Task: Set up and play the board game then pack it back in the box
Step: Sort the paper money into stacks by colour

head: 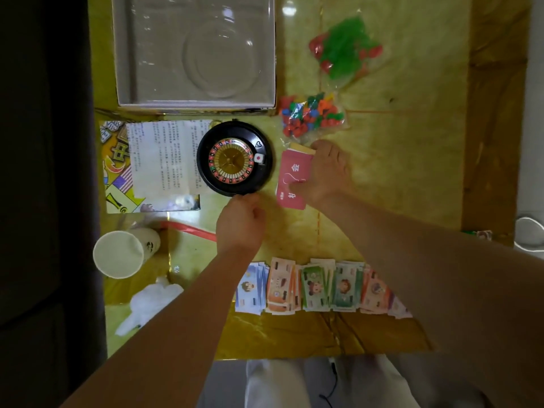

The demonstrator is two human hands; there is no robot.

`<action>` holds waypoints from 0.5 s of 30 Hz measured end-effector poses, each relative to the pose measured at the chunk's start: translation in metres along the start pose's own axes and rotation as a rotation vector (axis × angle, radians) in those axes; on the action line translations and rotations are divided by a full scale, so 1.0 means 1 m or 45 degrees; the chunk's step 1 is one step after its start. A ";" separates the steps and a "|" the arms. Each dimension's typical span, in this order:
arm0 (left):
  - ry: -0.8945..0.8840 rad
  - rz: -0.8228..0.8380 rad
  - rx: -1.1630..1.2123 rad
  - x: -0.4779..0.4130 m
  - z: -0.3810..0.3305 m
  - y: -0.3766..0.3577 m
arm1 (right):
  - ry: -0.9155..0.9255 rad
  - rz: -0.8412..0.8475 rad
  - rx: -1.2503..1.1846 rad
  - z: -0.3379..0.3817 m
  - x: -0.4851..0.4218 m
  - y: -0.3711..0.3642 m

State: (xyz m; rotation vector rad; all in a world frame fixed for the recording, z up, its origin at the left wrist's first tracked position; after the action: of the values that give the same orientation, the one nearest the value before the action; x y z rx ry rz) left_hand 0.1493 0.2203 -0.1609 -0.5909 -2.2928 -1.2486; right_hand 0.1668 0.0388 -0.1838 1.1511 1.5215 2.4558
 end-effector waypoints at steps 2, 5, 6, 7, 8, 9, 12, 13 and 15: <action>-0.002 0.005 0.037 -0.003 0.000 -0.002 | -0.029 0.016 0.026 -0.001 -0.004 -0.002; -0.015 0.003 0.093 -0.006 -0.002 -0.002 | -0.037 0.021 0.092 0.001 -0.006 -0.002; -0.022 -0.001 0.105 -0.007 -0.001 -0.001 | -0.042 0.021 0.059 0.001 -0.004 -0.002; -0.025 -0.006 0.115 -0.007 -0.001 -0.001 | -0.046 0.019 0.006 0.001 -0.002 -0.001; -0.030 -0.008 0.123 -0.007 0.000 0.000 | -0.051 0.020 -0.049 0.000 0.001 0.001; -0.039 -0.010 0.130 -0.007 -0.001 0.001 | -0.050 0.034 -0.105 -0.001 0.005 0.001; -0.088 -0.010 0.126 -0.004 -0.007 0.003 | -0.031 0.181 -0.262 -0.010 0.019 -0.002; -0.117 -0.009 0.127 -0.002 -0.011 0.004 | -0.051 0.257 -0.351 -0.016 0.025 -0.004; -0.155 -0.003 0.226 0.002 -0.022 0.006 | -0.161 0.458 -0.639 -0.032 0.036 -0.013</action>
State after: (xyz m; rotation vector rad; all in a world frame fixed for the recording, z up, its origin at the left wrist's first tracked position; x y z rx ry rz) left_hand 0.1551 0.2053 -0.1450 -0.6151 -2.4731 -1.0209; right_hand 0.1166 0.0349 -0.1811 1.5222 0.6413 2.6791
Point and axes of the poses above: each hand's wrist, its own x-axis away from the middle knuckle, its own y-axis out of the back of the hand, z = x × y, the point moved 8 cm from there along -x, towards the middle knuckle, and after that the axes turned 2 degrees about -y, right-handed, at the moved point
